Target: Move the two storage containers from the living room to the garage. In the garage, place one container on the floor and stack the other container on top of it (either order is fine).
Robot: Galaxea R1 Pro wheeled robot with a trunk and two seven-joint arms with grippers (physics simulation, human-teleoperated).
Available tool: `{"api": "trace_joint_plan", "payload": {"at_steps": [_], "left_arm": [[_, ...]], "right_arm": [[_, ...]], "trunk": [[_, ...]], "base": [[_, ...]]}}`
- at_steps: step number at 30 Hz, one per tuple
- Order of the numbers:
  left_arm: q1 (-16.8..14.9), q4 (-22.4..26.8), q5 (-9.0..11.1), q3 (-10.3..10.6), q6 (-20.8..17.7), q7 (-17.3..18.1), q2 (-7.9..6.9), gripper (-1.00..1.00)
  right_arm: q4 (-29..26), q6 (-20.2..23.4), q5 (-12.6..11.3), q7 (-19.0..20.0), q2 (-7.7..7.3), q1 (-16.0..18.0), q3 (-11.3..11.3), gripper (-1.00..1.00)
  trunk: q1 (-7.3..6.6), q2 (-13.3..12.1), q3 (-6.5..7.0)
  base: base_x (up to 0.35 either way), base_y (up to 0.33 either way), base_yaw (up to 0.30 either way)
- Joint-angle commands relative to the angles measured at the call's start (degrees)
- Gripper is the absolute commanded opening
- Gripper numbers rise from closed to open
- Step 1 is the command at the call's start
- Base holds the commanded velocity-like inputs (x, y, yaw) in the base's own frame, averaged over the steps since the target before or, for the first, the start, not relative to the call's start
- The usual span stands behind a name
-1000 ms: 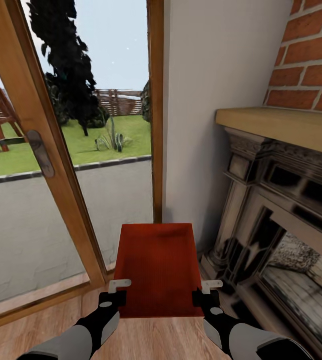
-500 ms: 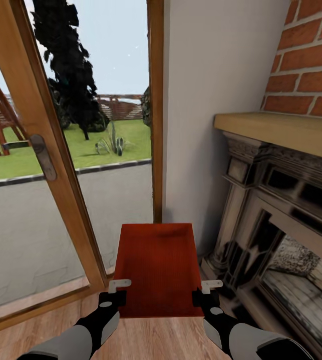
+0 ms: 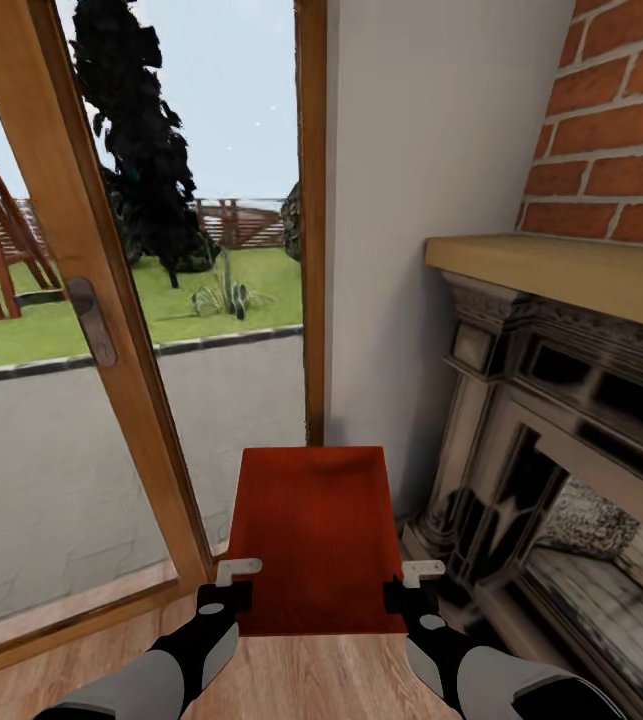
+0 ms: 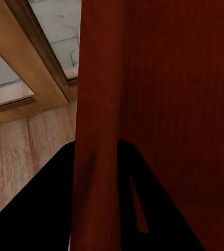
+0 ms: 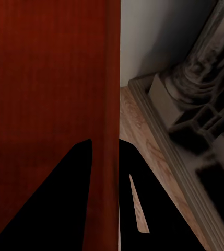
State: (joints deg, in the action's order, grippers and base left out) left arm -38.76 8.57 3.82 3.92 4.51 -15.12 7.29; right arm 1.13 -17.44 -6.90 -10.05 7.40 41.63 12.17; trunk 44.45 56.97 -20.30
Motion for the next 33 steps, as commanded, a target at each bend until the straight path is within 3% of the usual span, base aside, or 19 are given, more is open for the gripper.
{"api": "trace_joint_plan", "payload": {"at_steps": [1, 17, 18, 25, 29, 33], "left_arm": [[0.00, -0.31, 0.84, -0.84, 0.23, -0.71, -0.26, -1.00], [0.00, -0.31, 0.84, -0.81, 0.23, -0.70, -0.26, -1.00], [-0.07, -0.11, 0.76, 0.10, 0.28, -0.22, -0.20, -1.00], [-0.08, -0.06, 1.05, 0.57, 0.24, -0.11, -0.18, -1.00], [-0.09, -0.03, 1.32, 0.71, 0.23, -0.09, -0.17, -1.00], [-0.09, -0.02, 1.37, 0.85, 0.23, -0.09, -0.17, -1.00]], "right_arm": [[-0.08, -2.07, -1.09, -0.28, -0.20, 0.12, -4.88, -1.00], [-0.09, -1.92, -1.10, -0.31, -0.20, 0.12, -4.88, -1.00], [0.24, -0.60, -0.92, -0.31, 0.19, 0.12, 0.18, -1.00], [0.34, -0.45, -4.05, -0.32, 0.17, 0.12, 4.39, -1.00], [0.36, -0.41, -0.93, -0.32, -0.16, 0.12, 0.88, -1.00], [0.36, -0.40, 0.86, -0.32, -0.19, 0.12, -0.31, -1.00]], "trunk": [[0.00, 0.04, 0.03], [0.00, 0.04, 0.33], [0.01, 0.05, 0.33], [0.01, 0.05, 0.33], [0.01, 0.05, 0.33], [0.01, 0.05, 0.33]], "base": [[0.000, 0.000, 0.000], [0.000, 0.000, 0.000], [0.000, 0.000, 0.000], [0.000, 0.000, 0.000], [0.000, 0.000, 0.000], [-0.065, 0.000, 0.000]]}}
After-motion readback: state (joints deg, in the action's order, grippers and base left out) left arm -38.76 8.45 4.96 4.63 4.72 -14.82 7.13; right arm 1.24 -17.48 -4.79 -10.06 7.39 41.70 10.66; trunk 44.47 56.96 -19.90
